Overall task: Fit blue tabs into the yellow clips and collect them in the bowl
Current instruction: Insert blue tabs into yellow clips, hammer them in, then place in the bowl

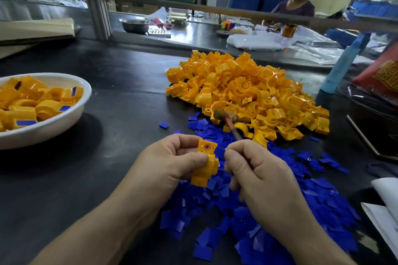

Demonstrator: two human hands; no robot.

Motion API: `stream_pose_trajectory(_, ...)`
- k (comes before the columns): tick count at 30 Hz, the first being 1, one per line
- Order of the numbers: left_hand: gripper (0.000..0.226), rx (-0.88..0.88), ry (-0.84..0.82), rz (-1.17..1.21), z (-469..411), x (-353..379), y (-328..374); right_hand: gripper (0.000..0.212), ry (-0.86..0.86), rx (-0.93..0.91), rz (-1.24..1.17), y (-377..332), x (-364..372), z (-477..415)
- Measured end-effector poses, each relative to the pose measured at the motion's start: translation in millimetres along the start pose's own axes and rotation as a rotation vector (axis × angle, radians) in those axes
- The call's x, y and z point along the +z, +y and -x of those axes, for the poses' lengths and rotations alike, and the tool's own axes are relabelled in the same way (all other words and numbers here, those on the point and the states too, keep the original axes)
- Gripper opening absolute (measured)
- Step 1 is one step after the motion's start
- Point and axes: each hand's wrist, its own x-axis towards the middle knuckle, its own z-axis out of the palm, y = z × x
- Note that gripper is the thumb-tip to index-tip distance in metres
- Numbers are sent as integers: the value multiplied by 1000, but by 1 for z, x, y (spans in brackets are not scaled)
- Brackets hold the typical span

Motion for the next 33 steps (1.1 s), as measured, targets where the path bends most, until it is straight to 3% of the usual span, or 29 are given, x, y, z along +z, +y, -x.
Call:
stream_pose_trajectory(5,44,34,-56,-5,5,4,4,13,-2,-63,42,-2,2,1)
stream_pose_trajectory(10,42,30,-19,-39,8,7,5,23,35,-79,64,-3,4,3)
stream_pose_trajectory(17,31,16,-15,-30,9,6,2,11,46,-47,-44,0,5,1)
stream_pose_trajectory(26,34,-76,-87,131,9,8,0,9,138,-364,226,2,3,0)
stream_pose_trajectory(33,28,-20,-76,51,10,8,0,11,67,-133,67,-2,4,1)
